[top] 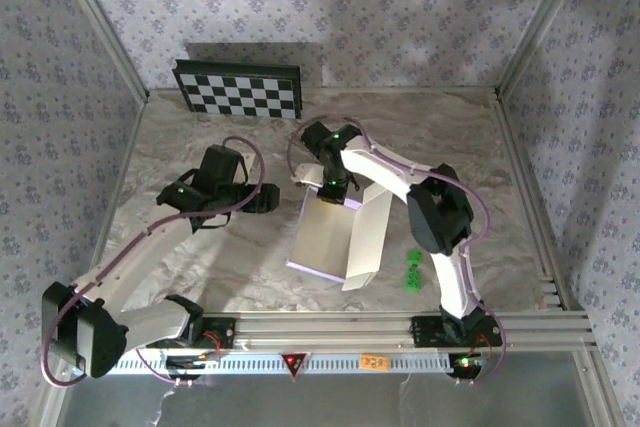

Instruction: Fold the paper box

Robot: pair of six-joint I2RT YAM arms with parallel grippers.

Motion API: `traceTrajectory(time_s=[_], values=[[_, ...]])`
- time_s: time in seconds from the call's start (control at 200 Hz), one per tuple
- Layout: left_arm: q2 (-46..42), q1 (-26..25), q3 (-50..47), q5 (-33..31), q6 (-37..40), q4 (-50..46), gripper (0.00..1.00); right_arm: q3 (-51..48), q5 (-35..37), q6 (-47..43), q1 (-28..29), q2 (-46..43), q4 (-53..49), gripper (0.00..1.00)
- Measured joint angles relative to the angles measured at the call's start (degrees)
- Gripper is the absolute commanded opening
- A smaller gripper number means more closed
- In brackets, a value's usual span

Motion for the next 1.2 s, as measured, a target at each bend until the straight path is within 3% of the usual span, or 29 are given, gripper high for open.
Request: traceTrajectory(time_s=[0.075,0.17,0.26,0.415,0.64,0.91,1.014,1.199], values=[[0.0,0.7,-2.3,1.1,-0.8,1.2,0.81,2.0,2.4,-1.3,0.5,2.5,-1.9,0.0],[0.2,1.1,-4.8,3.0,-2.0,3.2,0.8,4.1,4.0,-2.3,1.0,4.8,-2.5,0.12],[0.7,1.1,-6.4,4.8,-2.8,5.0,0.8,5.0,4.3,-3.0,1.4,6.1,-2.4,0.3],[3.5,1.1,-7.2,7.8,-2.9,6.5,0.79,5.3,2.4,-1.8,1.9,5.6,-1.4,0.41],[8.5,1.2,-7.0,11.3,-2.0,8.3,0.76,5.2,-0.5,5.8,1.7,-1.9,2.7,0.45],[15.5,1.2,-1.6,14.4,1.8,9.6,0.74,3.3,-0.6,24.5,0.8,-15.5,9.9,0.43],[17.9,1.2,1.2,15.4,4.5,10.3,0.74,4.9,1.5,34.0,0.1,-16.7,8.2,0.42],[23.6,1.2,7.0,16.5,8.4,10.9,0.72,9.1,10.4,46.3,0.5,-17.2,-0.3,0.48]])
